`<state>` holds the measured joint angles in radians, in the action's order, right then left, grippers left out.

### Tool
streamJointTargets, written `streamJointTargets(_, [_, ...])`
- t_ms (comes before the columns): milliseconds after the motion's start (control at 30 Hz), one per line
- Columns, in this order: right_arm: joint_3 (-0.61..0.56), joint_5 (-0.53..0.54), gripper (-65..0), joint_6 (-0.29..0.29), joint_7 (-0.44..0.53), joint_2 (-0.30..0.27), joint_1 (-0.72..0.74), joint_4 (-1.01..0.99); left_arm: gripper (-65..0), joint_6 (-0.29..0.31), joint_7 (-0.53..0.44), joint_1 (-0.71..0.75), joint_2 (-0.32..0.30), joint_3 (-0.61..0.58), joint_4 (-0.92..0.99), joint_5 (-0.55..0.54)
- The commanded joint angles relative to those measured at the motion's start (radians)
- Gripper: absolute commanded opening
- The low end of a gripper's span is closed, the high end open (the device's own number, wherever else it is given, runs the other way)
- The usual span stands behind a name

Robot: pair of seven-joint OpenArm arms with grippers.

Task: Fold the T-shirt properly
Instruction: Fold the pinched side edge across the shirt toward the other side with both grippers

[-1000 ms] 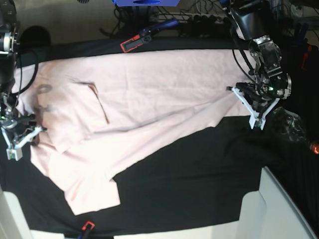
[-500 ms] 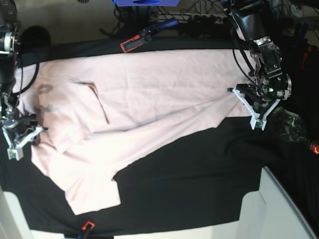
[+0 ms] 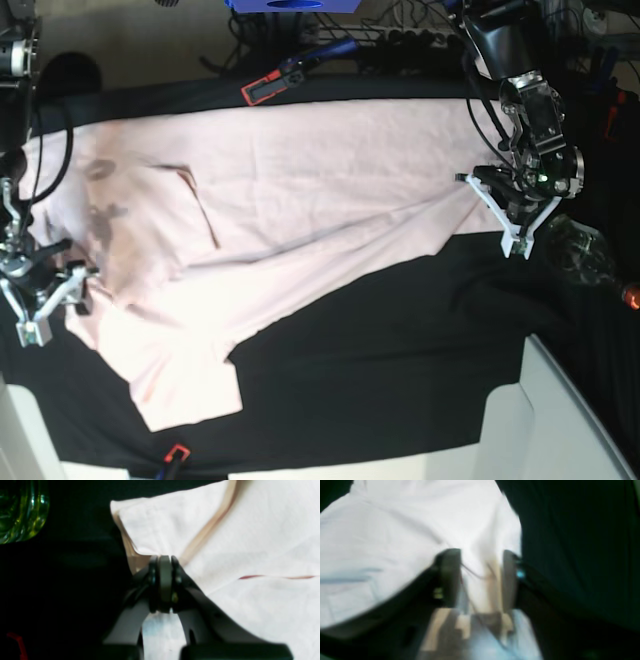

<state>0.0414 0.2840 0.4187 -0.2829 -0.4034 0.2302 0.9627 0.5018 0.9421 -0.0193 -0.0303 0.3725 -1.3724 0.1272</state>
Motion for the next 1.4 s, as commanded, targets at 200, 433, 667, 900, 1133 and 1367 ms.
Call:
streamJointTargets(200, [0.008, 0.010, -18.3, 0.001, 0.018, -0.013, 0.045, 0.034, -65.0, -0.004, -0.008, -0.012, -0.010, 0.007, -0.020, -0.002])
streamJointTargets(433, [-0.001, 0.007, -17.6, 0.001, 0.044, -0.021, 0.288, -0.310, -65.0, -0.004, -0.008, -0.012, -0.010, 0.010, -0.020, 0.001])
streamJointTargets(667, [-0.002, 0.007, -17.4, 0.006, 0.118, -0.021, 0.438, -0.623, -65.0, -0.004, -0.008, -0.001, -0.013, 0.012, -0.020, 0.001])
streamJointTargets(900, [-0.001, 0.007, -18.0, 0.007, 0.119, 0.001, 0.435, -0.649, -65.0, -0.004, -0.008, 0.003, -0.013, 0.012, -0.022, -0.001])
streamJointTargets(1133, [-0.001, 0.007, -20.0, 0.007, 0.119, 0.011, 0.436, -0.652, -65.0, -0.004, -0.008, 0.003, -0.013, 0.012, -0.022, -0.001])
streamJointTargets(1367, [-0.001, 0.007, -50.3, 0.007, 0.119, 0.030, 0.436, -0.650, -65.0, -0.004, -0.008, 0.003, -0.013, 0.012, -0.022, 0.001])
